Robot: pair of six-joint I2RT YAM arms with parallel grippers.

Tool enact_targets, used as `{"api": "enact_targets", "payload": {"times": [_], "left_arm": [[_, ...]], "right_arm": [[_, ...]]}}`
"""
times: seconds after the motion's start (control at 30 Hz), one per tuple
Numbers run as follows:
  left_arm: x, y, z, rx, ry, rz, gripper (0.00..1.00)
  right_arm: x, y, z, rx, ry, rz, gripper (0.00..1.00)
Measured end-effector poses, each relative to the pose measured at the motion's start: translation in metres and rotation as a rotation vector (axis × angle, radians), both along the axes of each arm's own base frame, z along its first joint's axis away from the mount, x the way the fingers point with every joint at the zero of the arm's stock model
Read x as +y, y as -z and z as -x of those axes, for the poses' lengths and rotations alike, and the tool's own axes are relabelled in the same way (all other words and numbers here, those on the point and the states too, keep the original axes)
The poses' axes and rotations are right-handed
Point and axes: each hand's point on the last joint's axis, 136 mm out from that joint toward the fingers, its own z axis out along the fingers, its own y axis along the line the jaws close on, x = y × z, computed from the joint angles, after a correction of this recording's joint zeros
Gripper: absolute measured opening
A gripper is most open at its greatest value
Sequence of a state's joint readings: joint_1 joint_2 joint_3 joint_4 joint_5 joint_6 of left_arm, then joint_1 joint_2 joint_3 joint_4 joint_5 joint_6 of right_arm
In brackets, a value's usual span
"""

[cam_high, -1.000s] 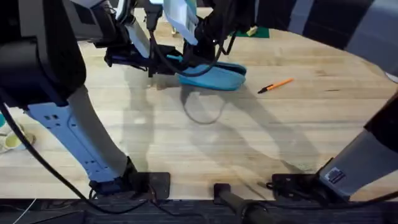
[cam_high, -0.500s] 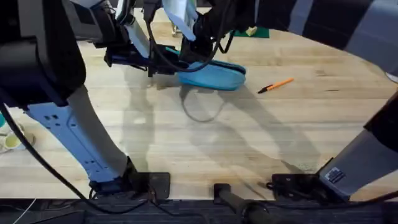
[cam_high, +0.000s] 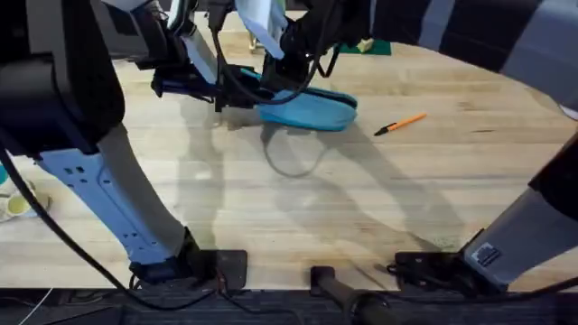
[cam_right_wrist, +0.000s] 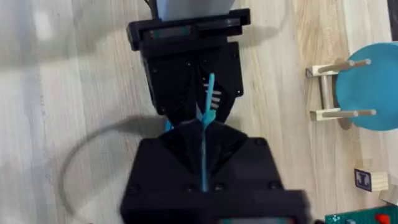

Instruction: Unzip the bag, pick up the pens from the table one at a time and place them inside, then zip the bag closed.

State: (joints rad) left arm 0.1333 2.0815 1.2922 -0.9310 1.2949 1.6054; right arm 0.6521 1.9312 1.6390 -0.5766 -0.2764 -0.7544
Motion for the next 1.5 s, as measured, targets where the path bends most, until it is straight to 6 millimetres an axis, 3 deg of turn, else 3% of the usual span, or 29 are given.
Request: {"api": "enact_targets", "payload": {"times": [0.03, 0.23, 0.27, 0.57, 0.73, 0.9, 1.2, 1.5], "left_arm": [[0.000, 0.000, 0.000, 0.000, 0.000, 0.000, 0.042], [0.000, 0.001, 0.001, -0.001, 0.004, -0.008, 0.041], [0.000, 0.001, 0.001, -0.002, 0.004, -0.008, 0.042], [-0.001, 0.001, 0.001, -0.003, 0.005, -0.005, 0.042], [-0.001, 0.001, 0.001, -0.003, 0.005, -0.005, 0.042], [-0.001, 0.001, 0.001, -0.003, 0.005, -0.005, 0.042], [-0.001, 0.001, 0.001, -0.003, 0.005, -0.005, 0.043], [-0.001, 0.001, 0.001, -0.003, 0.005, -0.005, 0.042]], "right_arm": [[0.000, 0.000, 0.000, 0.004, 0.005, -0.002, 0.069], [0.007, -0.005, -0.002, -0.013, 0.005, -0.026, 0.927], [0.006, -0.006, -0.003, -0.013, 0.012, -0.030, 0.976], [0.007, -0.007, 0.001, 0.020, 0.039, -0.041, 0.998], [0.000, -0.028, 0.003, -0.009, 0.061, -0.050, 0.996], [-0.016, -0.053, 0.016, -0.020, 0.085, -0.036, 0.997], [-0.037, -0.077, 0.023, -0.023, 0.198, -0.032, 0.997], [-0.076, -0.109, 0.053, 0.046, 0.346, -0.037, 0.997]]}}
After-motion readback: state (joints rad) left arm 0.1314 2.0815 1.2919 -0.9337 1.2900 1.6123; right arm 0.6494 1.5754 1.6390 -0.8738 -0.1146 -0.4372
